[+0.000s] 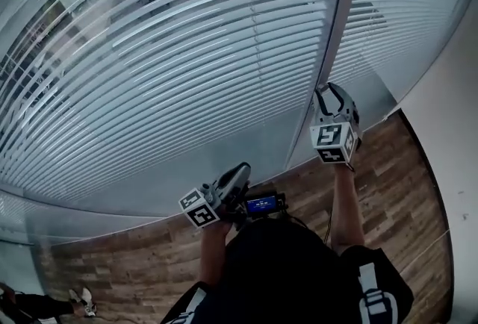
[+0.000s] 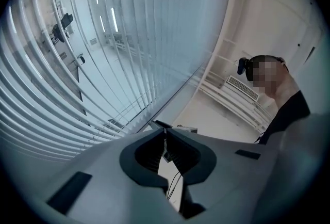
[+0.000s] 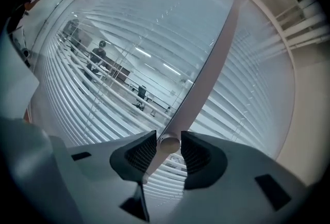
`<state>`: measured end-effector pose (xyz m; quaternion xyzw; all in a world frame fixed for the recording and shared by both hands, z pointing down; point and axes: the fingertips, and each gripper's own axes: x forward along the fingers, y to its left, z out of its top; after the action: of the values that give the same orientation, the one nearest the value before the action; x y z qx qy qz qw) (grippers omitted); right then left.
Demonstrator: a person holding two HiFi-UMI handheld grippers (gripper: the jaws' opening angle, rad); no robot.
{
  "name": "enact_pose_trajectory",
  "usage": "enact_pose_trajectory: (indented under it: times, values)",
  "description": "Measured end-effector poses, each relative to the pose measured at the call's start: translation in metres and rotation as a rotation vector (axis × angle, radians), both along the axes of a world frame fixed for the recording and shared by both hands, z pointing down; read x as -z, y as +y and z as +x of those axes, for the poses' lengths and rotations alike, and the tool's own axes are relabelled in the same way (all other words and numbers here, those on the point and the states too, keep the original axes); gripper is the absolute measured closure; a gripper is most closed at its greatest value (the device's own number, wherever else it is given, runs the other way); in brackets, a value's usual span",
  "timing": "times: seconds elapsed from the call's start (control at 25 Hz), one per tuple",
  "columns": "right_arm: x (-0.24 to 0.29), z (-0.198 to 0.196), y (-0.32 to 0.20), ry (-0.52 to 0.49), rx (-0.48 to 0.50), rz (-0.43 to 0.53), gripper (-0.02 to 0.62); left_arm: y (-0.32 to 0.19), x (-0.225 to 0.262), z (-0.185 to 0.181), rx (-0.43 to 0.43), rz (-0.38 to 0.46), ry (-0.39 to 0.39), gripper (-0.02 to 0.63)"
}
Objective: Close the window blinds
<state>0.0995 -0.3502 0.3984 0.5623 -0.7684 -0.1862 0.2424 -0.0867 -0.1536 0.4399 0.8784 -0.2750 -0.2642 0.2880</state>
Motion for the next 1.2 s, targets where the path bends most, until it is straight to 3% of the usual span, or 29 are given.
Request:
enact_pose_trajectory:
  times: [0.28,0.52,0.8,1.0,1.2]
  values:
    - [-0.004,0.003,-0.005,0.064,-0.048,0.014,0.463,0.000,-0.006,-0.007,-0.015,-0.011,0.019,0.591]
    - [-0.007,0.006,-0.009,0.034,-0.040,-0.011,0.463,-0.005,-0.014,-0.011,-0.006,-0.022,0.032,0.591]
    - [-0.006,0.012,-0.011,-0.251,-0.019,-0.131,0.465,-0.005,-0.013,-0.014,-0.001,-0.027,0.038,0.591]
    - [-0.009,0.018,-0.013,-0.537,0.002,-0.238,0.465,-0.004,-0.015,-0.018,0.009,-0.029,0.037,0.591]
    - [-0.009,0.021,-0.014,-0.768,0.083,-0.299,0.465,-0.005,-0.014,-0.017,0.007,-0.029,0.033,0.591]
